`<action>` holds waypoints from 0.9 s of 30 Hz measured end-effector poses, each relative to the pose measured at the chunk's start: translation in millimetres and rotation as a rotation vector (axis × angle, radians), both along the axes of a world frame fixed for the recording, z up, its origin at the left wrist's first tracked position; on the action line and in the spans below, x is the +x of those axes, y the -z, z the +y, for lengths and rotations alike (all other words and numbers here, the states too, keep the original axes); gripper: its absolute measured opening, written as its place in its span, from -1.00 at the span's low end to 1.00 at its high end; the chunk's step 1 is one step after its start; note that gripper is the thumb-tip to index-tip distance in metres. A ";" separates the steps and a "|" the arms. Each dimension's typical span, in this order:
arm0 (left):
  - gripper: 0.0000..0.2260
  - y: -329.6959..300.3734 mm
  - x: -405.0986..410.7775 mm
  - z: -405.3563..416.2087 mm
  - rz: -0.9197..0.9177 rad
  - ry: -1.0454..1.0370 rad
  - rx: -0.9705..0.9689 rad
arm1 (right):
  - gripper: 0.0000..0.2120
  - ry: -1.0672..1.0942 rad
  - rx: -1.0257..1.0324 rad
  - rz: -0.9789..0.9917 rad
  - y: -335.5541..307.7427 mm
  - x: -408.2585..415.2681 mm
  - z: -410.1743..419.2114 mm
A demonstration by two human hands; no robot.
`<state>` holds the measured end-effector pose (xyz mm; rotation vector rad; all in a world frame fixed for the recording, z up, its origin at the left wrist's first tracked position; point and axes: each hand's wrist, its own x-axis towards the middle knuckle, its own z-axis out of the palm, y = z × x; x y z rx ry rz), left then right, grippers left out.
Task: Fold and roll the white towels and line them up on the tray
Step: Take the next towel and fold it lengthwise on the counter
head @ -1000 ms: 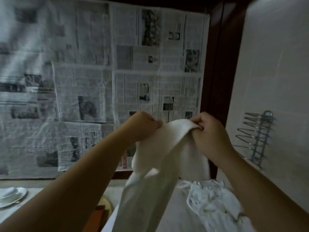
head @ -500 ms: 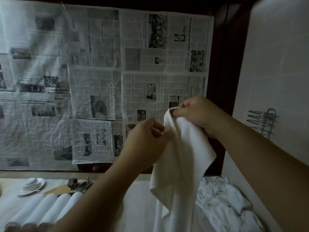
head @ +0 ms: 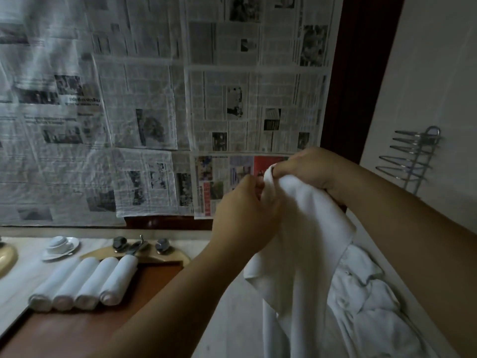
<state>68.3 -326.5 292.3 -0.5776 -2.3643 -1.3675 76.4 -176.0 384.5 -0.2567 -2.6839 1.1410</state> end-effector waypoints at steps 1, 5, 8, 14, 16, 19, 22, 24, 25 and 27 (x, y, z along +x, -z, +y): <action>-0.70 5.5 -1.0 2.0 0.034 -0.025 -0.040 | -0.66 -0.002 0.000 -0.024 5.5 -0.5 0.9; -0.75 24.5 -12.6 0.5 0.146 -0.104 -0.263 | -0.71 -0.049 -0.038 -0.078 27.4 -2.8 15.7; -0.73 42.5 -23.1 -7.0 0.184 -0.124 -0.337 | -0.69 -0.086 0.000 -0.122 44.1 -4.3 27.0; -0.82 89.6 -43.8 -25.2 0.334 0.091 -0.402 | -0.65 -0.252 0.136 -0.100 82.8 -11.8 39.9; -0.87 95.7 -61.1 -41.1 0.390 0.184 -0.470 | -0.76 -0.316 0.234 -0.154 85.0 -8.3 49.7; -0.87 103.6 -86.8 -65.6 0.387 0.238 -0.559 | -0.85 -0.356 0.350 -0.292 91.5 -4.9 66.7; -0.81 110.4 -103.6 -81.3 0.363 0.286 -0.598 | -0.88 -0.344 0.479 -0.361 107.8 -10.2 83.2; -0.85 112.5 -109.6 -86.9 0.364 0.335 -0.589 | -0.86 -0.338 0.562 -0.398 120.9 -16.2 93.6; -0.86 113.4 -111.7 -88.9 0.356 0.355 -0.574 | -0.84 -0.335 0.589 -0.412 127.7 -18.8 98.5; -0.88 116.3 -116.4 -93.5 0.329 0.370 -0.550 | -0.79 -0.333 0.629 -0.424 140.9 -23.2 107.2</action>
